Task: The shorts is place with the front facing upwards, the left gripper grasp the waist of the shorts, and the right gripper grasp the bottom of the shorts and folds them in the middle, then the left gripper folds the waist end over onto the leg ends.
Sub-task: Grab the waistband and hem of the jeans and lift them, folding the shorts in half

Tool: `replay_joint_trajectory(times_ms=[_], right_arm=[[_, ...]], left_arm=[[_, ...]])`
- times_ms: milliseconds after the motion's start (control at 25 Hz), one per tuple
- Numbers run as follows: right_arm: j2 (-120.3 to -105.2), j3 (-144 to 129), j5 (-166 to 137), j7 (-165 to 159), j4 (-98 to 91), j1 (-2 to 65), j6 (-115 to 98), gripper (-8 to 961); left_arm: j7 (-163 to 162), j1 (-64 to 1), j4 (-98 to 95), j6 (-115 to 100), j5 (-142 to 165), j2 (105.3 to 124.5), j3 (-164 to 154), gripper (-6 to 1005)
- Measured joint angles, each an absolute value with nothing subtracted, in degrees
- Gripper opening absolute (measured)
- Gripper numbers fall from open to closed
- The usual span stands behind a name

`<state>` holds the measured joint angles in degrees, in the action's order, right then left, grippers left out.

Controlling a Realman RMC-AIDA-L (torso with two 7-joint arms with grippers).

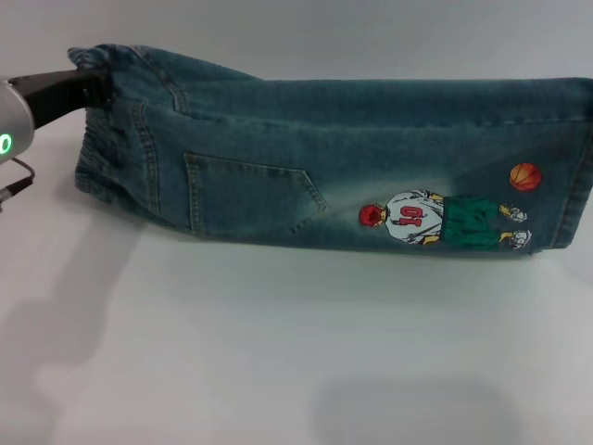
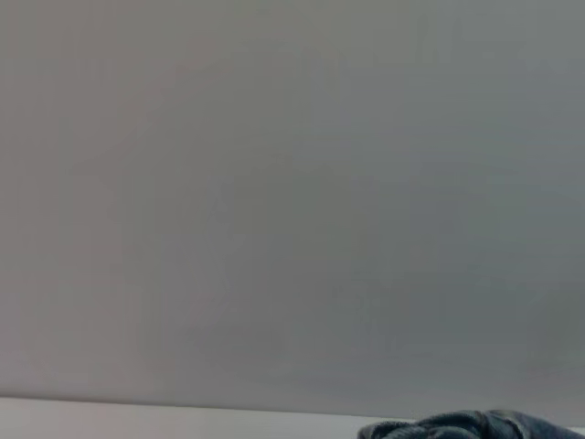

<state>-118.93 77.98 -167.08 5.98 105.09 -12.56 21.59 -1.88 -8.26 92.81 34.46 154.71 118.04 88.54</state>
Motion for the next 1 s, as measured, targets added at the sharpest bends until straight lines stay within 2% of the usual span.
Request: replay_joint_trajectory(times_ms=[440,640,1000], right_arm=[[-119.02,78.74,-166.67,5.48,97.92,-10.57,13.34,88],[-118.97,79.17,-166.22,5.44,90.87,-10.32,0.64,106],[-118.74,79.27,-165.51,5.47,72.3,-3.06,-16.37,139]], left_arm=[[-1.6,-10.56,89.05,31.21,154.62,118.03,88.02,133],[-1.53,-11.85,85.41,25.73,154.59,117.99,86.51,132],[-0.61,-15.75,73.33,8.93,155.14,117.9,81.83,183]])
